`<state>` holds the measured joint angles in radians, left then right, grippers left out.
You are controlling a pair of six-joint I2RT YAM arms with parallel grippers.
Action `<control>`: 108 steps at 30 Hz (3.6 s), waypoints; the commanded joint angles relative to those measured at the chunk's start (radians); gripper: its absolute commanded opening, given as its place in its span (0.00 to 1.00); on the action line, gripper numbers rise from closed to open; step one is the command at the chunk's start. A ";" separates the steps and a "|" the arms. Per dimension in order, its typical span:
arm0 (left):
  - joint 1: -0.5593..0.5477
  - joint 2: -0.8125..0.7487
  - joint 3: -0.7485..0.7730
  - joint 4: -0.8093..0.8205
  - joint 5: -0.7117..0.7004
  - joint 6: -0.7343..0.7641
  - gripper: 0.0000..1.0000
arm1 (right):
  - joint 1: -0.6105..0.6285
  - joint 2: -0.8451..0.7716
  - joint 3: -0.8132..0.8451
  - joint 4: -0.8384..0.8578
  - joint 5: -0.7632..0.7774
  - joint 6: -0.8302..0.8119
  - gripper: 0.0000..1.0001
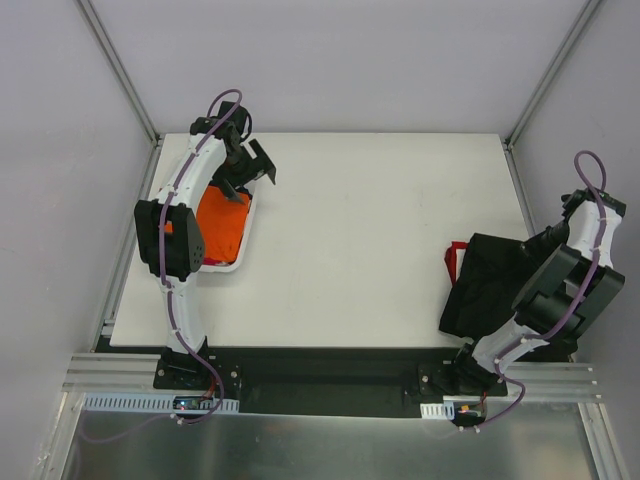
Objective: Fold and stack the t-shirts
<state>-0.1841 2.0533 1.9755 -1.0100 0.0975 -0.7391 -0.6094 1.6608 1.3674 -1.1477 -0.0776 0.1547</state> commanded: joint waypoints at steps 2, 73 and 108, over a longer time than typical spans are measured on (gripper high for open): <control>-0.003 -0.025 -0.003 -0.024 0.016 0.020 0.99 | 0.005 -0.082 -0.056 0.086 -0.166 -0.037 0.01; -0.081 0.083 0.183 -0.182 -0.013 0.046 0.98 | 0.499 -0.432 -0.481 0.187 0.397 0.163 0.01; -0.083 0.116 0.238 -0.203 -0.013 0.041 0.98 | 0.145 -0.493 -0.450 0.152 0.187 0.033 0.02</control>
<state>-0.2565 2.1620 2.1750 -1.1828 0.0944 -0.6945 -0.4545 1.2121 0.8825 -1.0004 0.1638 0.2321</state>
